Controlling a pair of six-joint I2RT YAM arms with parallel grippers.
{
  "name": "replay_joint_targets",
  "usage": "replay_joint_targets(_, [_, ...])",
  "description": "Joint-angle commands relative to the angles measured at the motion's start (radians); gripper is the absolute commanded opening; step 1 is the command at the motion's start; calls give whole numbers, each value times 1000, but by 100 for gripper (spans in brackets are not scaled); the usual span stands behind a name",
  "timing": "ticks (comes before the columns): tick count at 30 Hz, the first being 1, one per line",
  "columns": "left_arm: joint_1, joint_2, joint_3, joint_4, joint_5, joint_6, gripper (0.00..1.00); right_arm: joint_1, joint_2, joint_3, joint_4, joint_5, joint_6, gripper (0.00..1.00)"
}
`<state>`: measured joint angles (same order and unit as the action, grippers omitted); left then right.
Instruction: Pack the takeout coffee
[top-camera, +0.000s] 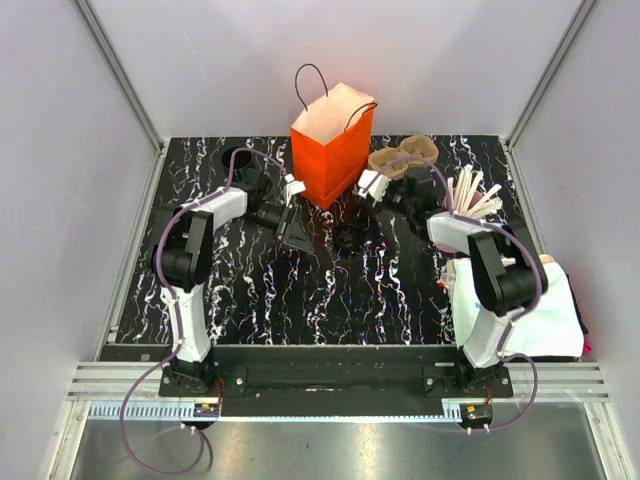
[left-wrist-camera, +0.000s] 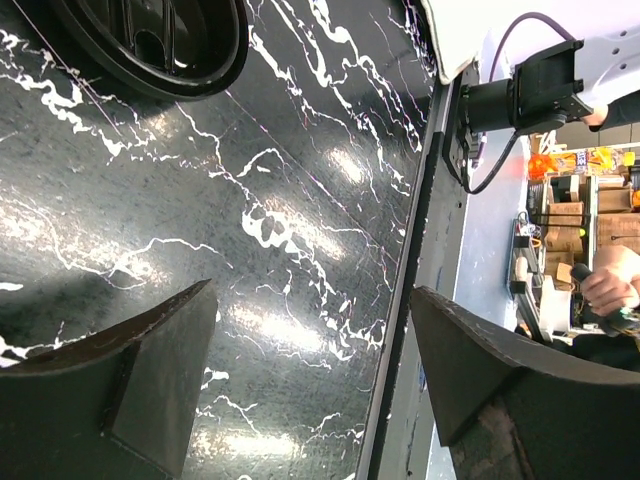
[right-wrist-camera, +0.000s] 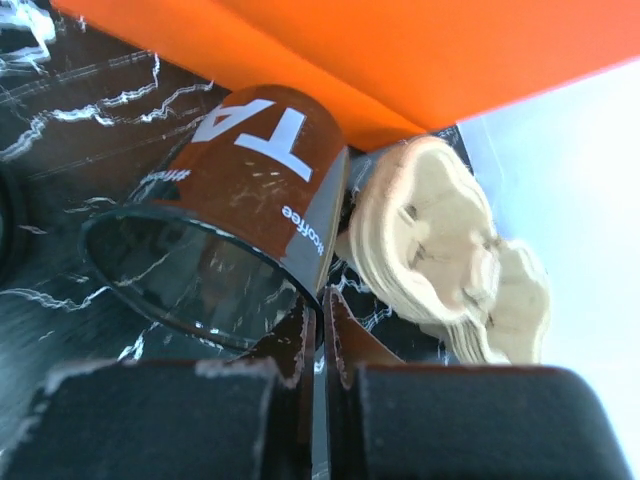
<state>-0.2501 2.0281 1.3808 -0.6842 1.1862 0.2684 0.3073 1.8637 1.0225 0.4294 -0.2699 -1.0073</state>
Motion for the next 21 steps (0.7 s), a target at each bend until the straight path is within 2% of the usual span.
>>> replay_joint_targets(1, [18,-63,32,-14,0,35,82,4,-207,140,-361,29,202,0])
replay_joint_targets(5, [55,-124,8,20,-45,2,98,22,-322,278,-676,-25,344,0])
replay_joint_targets(7, [72,-150,-9,37,-53,-9,99,38,-350,349,-821,-48,377,0])
replay_joint_targets(11, [138,-222,-26,57,-62,-29,99,160,-341,447,-1020,-45,441,0])
replay_joint_targets(16, [215,-318,-28,57,-98,-28,99,253,-198,637,-1221,-94,574,0])
replay_joint_targets(21, [268,-465,-77,55,-218,26,99,295,-13,845,-1377,-86,670,0])
